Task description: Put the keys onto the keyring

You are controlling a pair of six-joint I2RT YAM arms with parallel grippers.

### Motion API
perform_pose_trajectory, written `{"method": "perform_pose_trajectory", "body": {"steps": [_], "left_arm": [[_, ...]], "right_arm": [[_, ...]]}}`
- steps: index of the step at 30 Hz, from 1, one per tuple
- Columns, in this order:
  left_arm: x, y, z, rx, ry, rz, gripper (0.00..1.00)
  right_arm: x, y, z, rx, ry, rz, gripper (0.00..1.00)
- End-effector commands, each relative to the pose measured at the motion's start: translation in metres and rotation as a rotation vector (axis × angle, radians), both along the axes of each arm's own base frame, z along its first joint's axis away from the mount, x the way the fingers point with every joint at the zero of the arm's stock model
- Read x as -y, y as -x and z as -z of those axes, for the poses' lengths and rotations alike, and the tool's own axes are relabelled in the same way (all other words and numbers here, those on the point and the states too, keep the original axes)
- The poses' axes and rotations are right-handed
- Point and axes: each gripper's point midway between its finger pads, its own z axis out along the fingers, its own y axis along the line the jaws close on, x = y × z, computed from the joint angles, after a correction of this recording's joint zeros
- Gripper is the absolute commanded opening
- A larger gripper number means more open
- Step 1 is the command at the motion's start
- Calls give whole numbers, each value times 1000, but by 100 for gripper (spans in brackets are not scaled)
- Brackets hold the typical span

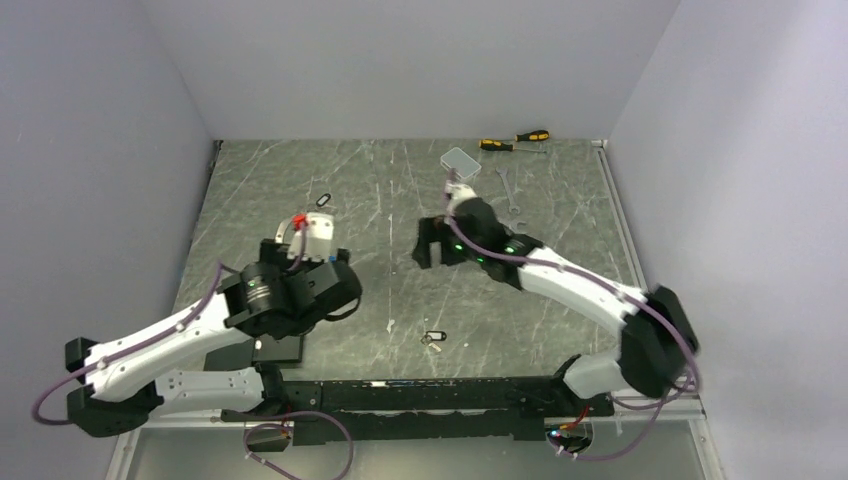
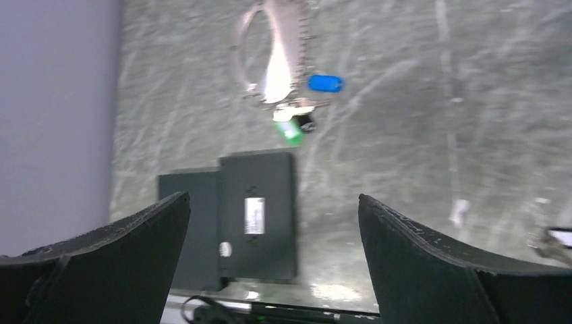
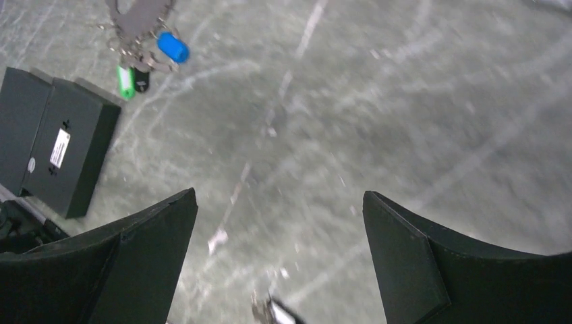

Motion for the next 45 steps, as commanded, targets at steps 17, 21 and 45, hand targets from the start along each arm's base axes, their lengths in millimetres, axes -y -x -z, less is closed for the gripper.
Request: {"method": "perform_pose_trajectory", "body": {"steps": [17, 21, 45], "left_arm": [[-44, -6, -11, 148, 44, -67, 95], [-41, -7, -9, 136, 39, -54, 96], [-39, -13, -5, 113, 62, -44, 97]], "right_arm": [[-243, -115, 35, 391, -34, -667, 78], [-266, -127, 49, 411, -4, -668, 75], [-293, -135, 94, 409, 74, -619, 17]]}}
